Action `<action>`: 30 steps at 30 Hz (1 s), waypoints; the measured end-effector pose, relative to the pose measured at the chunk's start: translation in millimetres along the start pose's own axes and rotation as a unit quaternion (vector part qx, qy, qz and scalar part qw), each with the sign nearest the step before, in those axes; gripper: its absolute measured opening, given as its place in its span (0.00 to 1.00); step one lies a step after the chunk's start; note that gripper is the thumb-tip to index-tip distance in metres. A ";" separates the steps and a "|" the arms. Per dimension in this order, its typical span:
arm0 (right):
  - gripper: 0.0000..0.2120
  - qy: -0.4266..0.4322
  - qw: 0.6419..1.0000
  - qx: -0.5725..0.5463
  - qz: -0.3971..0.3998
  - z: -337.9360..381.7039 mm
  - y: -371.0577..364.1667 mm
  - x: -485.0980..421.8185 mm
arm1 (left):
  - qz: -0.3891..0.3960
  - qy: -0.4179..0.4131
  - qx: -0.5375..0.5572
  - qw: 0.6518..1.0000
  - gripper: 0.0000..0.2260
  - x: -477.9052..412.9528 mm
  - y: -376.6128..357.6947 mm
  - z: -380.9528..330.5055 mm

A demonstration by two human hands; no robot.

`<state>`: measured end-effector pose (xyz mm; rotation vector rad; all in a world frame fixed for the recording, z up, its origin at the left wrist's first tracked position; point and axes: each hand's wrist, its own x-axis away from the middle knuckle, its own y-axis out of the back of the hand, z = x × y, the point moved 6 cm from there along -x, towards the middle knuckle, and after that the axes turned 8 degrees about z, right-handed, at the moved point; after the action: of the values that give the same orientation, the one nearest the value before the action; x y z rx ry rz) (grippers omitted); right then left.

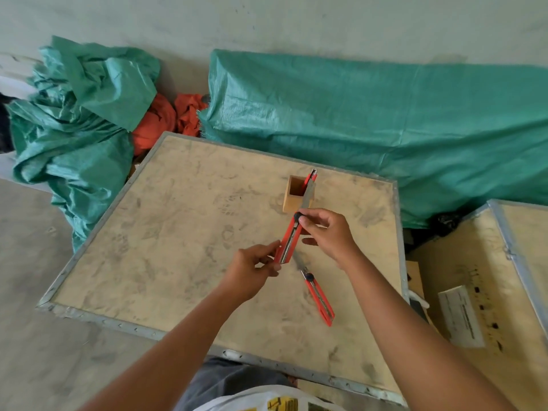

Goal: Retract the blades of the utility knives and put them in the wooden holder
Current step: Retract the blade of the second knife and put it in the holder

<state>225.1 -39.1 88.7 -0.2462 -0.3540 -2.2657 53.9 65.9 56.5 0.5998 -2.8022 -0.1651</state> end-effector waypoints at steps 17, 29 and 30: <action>0.07 0.093 0.981 0.168 0.017 19.7 13.6 31.5 | -0.027 -0.034 0.024 0.999 0.22 -14.0 -18.4 -43.8; 0.10 0.114 0.980 0.162 -0.032 17.8 13.8 37.8 | -0.013 -0.041 0.001 0.999 0.23 -12.9 -23.7 -49.9; 0.10 0.117 0.981 0.154 -0.024 17.4 13.7 37.8 | -0.013 -0.042 0.005 0.999 0.23 -12.7 -23.6 -50.8</action>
<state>211.9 -68.5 118.4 0.1888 -0.5824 -2.2183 88.6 47.0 98.2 0.6473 -2.8785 -0.1874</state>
